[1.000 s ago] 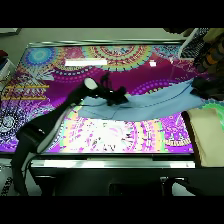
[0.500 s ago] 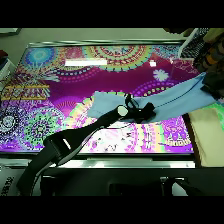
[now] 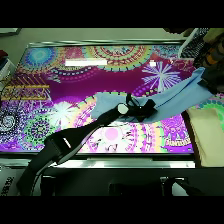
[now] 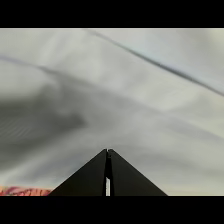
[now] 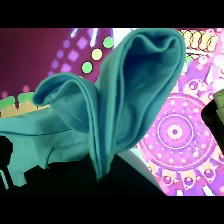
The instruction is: Fold the clothes and pants, and hang the long-sleeved shirts on hangers.
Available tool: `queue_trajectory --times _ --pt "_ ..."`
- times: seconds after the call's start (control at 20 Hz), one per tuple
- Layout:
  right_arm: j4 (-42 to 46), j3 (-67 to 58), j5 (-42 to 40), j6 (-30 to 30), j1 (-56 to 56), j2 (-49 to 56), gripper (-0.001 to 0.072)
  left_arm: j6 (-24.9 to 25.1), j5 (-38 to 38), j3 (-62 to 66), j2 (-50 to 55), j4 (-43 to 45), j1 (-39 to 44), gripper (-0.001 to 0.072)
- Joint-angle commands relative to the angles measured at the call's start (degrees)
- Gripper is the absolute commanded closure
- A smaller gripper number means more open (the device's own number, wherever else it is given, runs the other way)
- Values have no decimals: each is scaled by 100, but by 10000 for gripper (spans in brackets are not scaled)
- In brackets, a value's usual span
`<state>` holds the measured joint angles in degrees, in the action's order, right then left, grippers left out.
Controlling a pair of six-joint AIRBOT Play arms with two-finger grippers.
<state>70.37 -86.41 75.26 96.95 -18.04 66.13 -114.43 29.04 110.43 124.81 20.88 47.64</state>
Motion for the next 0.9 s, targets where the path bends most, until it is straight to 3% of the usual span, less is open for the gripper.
queue_trajectory --times 0.0,0.15,0.4,0.6,0.85 --pt "-715 -2 -55 85 9 83 669 -24 1217 37 -551 748 -651 696" --pt "-1467 2 -234 275 140 177 669 -22 2463 37 -1427 1965 -1495 696" --pt "-1333 4 -787 708 1484 494 669 111 4557 37 -3222 4811 -2918 693" --pt "-1071 2 -1550 1279 2671 940 669 514 5462 35 -4378 6745 -3753 692" --pt "-1071 2 -2275 1797 3591 1561 669 817 5858 35 -5016 7130 -4653 693"
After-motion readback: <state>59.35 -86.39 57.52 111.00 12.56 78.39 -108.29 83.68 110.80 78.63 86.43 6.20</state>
